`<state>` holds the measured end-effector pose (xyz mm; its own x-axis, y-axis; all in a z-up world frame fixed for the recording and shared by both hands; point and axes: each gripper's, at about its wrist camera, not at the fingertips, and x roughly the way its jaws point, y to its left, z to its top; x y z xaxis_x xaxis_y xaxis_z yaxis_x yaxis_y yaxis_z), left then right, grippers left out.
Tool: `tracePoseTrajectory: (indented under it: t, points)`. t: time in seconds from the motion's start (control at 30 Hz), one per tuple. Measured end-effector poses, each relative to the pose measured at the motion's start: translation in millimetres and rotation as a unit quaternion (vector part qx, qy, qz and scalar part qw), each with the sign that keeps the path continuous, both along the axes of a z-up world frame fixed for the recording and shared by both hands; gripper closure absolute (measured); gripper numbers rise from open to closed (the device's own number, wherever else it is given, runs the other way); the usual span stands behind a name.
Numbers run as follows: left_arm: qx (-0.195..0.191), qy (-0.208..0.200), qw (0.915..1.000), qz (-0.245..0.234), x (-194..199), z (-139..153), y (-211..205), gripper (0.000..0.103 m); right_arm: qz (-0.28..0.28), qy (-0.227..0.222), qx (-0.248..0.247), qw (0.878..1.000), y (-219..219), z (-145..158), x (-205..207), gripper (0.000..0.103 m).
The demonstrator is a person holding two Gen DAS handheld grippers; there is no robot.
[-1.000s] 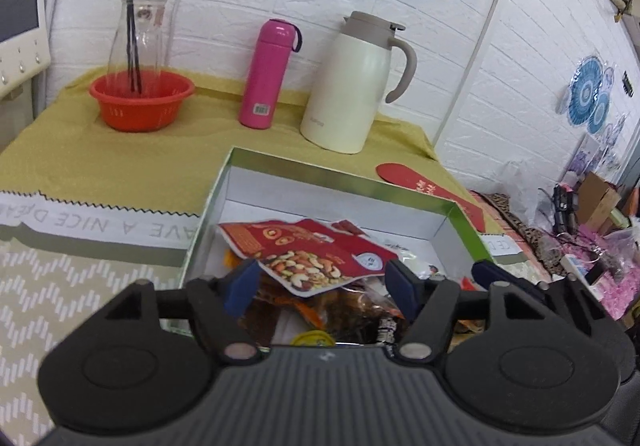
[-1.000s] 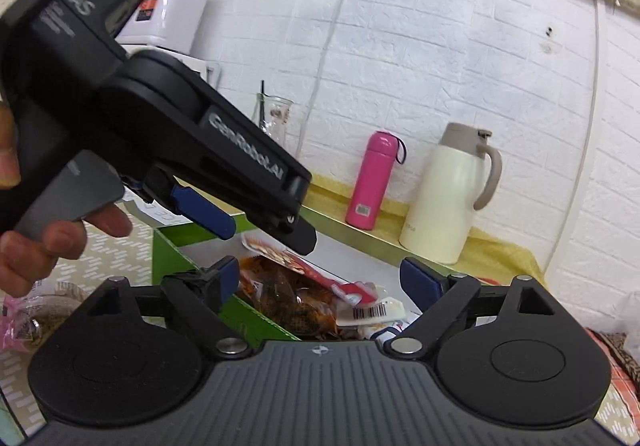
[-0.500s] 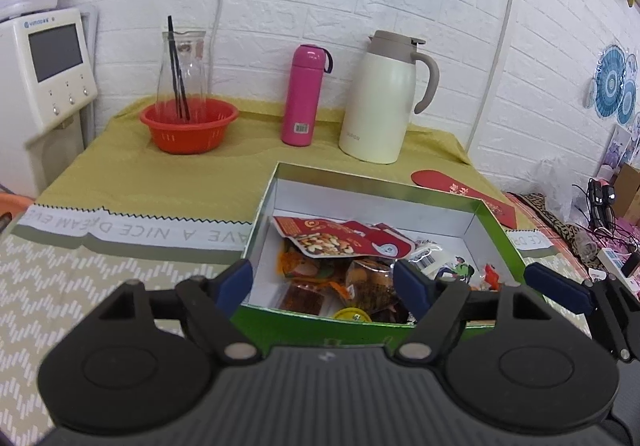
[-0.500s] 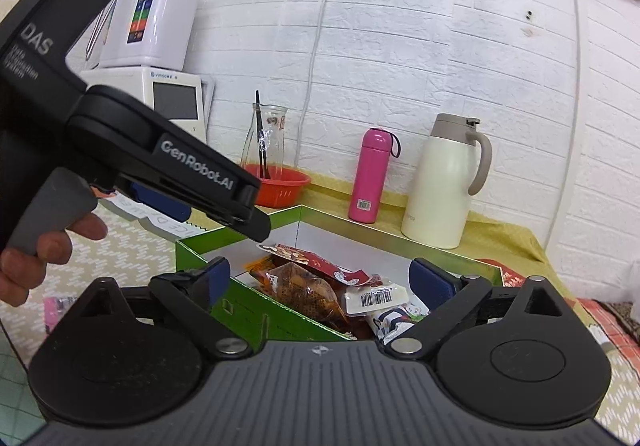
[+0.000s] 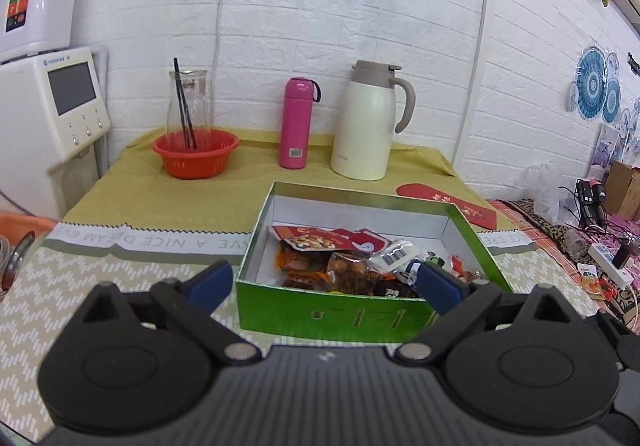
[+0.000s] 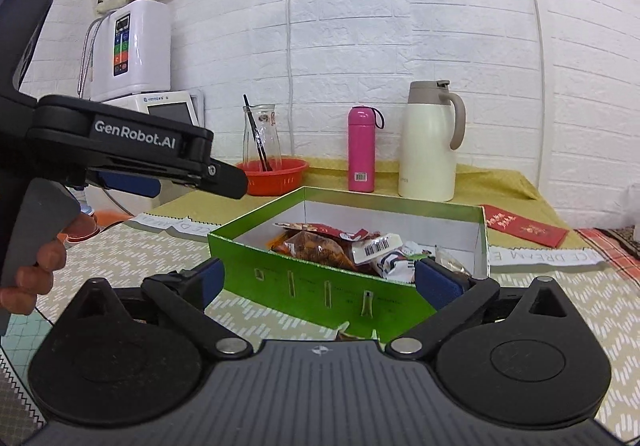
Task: Organize snacks
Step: 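Move the right gripper back to the brown meat pack and grasp it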
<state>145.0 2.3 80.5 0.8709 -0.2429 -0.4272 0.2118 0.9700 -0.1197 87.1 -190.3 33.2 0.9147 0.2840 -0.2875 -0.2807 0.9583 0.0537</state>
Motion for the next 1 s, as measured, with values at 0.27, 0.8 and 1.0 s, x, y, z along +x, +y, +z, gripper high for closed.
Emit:
tracePoseTrajectory:
  t: [0.27,0.8,1.0]
  points:
    - [-0.021,0.005,0.9996,0.017,-35,-21,15,0.005,-0.008,0.071,0.025,0.997,-7,-21,-17,0.000]
    - [-0.096,0.068,0.9928,0.020,-59,-72,44,0.005,-0.024,0.151,0.018,0.988,7,-50,34,0.000]
    - [-0.097,0.066,0.9931,0.001,-56,-72,45,0.005,0.004,0.155,-0.001,0.988,6,-53,36,0.051]
